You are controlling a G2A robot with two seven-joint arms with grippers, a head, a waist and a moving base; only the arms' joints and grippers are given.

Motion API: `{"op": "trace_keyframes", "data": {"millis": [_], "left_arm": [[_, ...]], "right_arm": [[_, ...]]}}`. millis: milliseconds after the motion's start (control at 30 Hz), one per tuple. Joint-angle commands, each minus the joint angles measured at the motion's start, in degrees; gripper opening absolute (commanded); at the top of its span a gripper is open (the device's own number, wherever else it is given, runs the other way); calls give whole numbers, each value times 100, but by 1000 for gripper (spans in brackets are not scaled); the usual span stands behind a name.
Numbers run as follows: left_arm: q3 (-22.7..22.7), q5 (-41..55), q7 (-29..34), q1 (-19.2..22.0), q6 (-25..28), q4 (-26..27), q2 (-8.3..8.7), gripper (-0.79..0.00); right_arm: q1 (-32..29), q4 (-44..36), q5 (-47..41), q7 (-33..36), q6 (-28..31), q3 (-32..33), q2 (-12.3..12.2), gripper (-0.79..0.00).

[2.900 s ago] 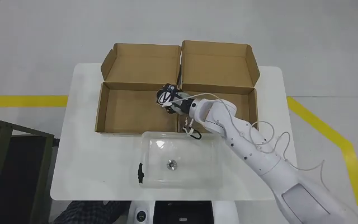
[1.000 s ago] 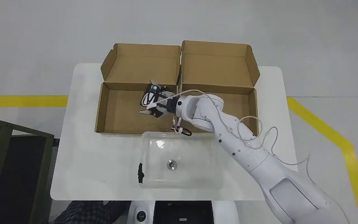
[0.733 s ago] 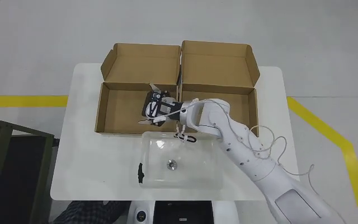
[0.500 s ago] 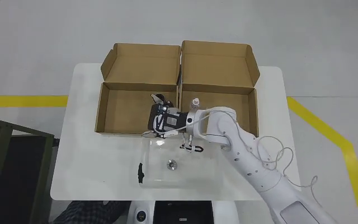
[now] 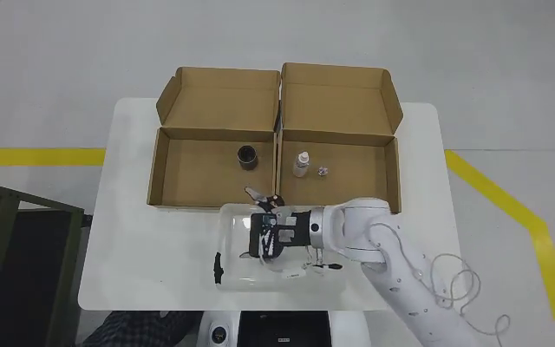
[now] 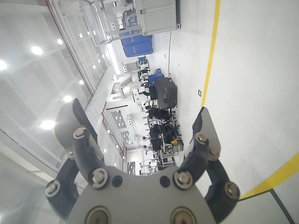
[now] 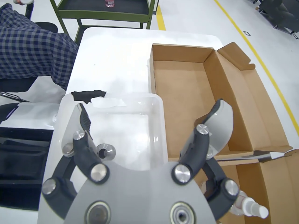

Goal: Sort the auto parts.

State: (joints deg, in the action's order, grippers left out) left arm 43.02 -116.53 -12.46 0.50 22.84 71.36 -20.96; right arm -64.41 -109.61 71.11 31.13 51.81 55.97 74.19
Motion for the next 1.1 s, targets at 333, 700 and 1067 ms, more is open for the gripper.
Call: {"op": "trace_keyframes", "data": {"millis": [333, 700, 1067], "left_arm": [[0, 0, 0, 0, 0, 0, 0, 0], [0, 0, 0, 0, 0, 0, 0, 0], [0, 0, 0, 0, 0, 0, 0, 0]], "right_arm": [[-756, -216, 298, -74, 433, 373, -246, 0], [-587, 223, 797, -705, 619, 8, -385, 0], [-519, 390, 756, -820, 619, -84, -414, 0]]}}
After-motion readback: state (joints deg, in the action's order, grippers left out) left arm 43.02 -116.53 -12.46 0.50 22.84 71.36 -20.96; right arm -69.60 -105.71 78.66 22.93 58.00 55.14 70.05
